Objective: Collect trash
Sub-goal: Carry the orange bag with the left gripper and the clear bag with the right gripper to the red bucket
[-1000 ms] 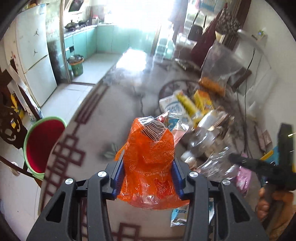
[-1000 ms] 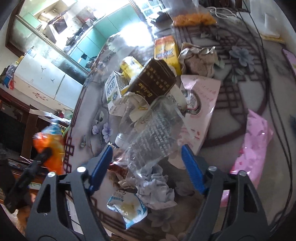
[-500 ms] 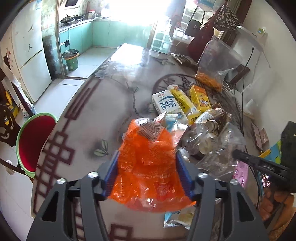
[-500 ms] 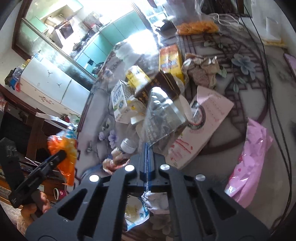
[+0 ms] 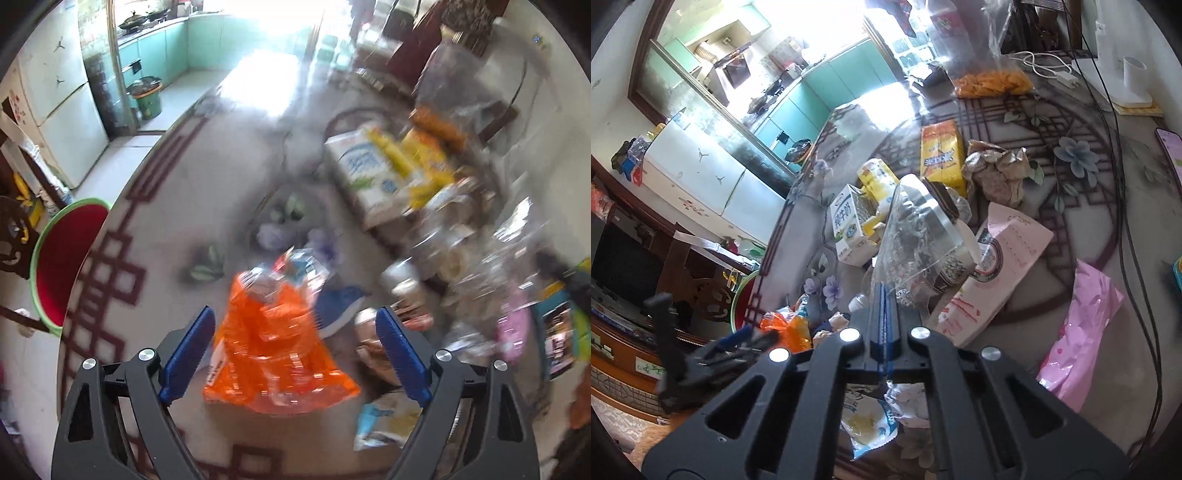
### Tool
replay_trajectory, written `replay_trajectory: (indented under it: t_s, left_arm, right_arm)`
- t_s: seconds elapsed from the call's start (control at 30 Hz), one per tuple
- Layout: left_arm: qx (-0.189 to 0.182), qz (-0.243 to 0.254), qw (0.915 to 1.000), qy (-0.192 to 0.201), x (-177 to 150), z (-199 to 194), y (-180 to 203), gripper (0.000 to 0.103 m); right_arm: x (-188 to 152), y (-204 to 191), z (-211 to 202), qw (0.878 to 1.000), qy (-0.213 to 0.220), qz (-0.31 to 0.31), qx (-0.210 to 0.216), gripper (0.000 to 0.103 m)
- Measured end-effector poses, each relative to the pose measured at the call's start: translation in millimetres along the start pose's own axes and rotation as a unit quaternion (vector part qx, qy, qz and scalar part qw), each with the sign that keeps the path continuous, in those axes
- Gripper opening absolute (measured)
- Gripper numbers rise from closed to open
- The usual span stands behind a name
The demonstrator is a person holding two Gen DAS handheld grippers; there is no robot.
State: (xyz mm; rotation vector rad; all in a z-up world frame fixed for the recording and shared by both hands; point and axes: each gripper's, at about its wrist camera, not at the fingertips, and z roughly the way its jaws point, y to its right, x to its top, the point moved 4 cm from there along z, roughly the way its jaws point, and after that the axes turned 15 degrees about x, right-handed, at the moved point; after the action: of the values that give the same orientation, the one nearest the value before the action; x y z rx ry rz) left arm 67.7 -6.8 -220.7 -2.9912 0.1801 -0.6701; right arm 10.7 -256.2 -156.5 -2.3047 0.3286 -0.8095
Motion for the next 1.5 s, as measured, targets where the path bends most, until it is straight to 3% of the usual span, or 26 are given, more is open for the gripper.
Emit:
replay_trajectory:
  t_s: [0.07, 0.13, 0.2, 0.33, 0.5, 0.67, 0.87, 1.03, 1.17, 1.5]
  left_arm:
    - [-0.004, -0.008, 0.9998, -0.017, -5, 11, 0, 0.081]
    - [-0.010, -0.017, 0.9991, -0.038, -10, 20, -4, 0.055]
    - [-0.011, -0.024, 0.9991, -0.033, -11, 19, -8, 0.046]
    - [-0.014, -0.037, 0.9992, -0.010, -5, 1, -17, 0.044]
    - [-0.008, -0.068, 0.9963, 0.052, 13, -45, -45, 0.043]
    - [0.014, -0.121, 0.9875, 0.100, 30, -79, -91, 0.043]
    - [0.052, -0.162, 0.9772, 0.126, 43, -88, -157, 0.043]
    - [0.081, -0.180, 0.9724, 0.123, 49, -75, -208, 0.043]
    - [0.097, -0.203, 0.9694, 0.099, 52, -46, -256, 0.043]
    - [0.119, -0.222, 0.9660, 0.058, 57, 12, -334, 0.043]
  right_arm:
    - [0, -4, -2, 1.000, 0.001, -0.007, 0.001, 0.001]
    - [1, -9, -5, 1.000, 0.004, -0.013, 0.002, 0.001]
    - [3, -15, -8, 1.000, 0.007, -0.019, 0.003, 0.001]
    - [6, -32, -17, 0.999, 0.019, -0.034, 0.013, 0.001]
    - [12, -68, -21, 0.996, 0.031, -0.067, 0.043, 0.001]
    - [14, -109, -6, 0.992, 0.020, -0.101, 0.072, 0.001]
    - [12, -160, 37, 0.986, -0.004, -0.137, 0.094, 0.001]
    - [8, -196, 93, 0.983, -0.037, -0.148, 0.099, 0.001]
    - [0, -221, 148, 0.980, -0.074, -0.155, 0.105, 0.001]
    - [-24, -270, 272, 0.964, -0.163, -0.159, 0.138, 0.001]
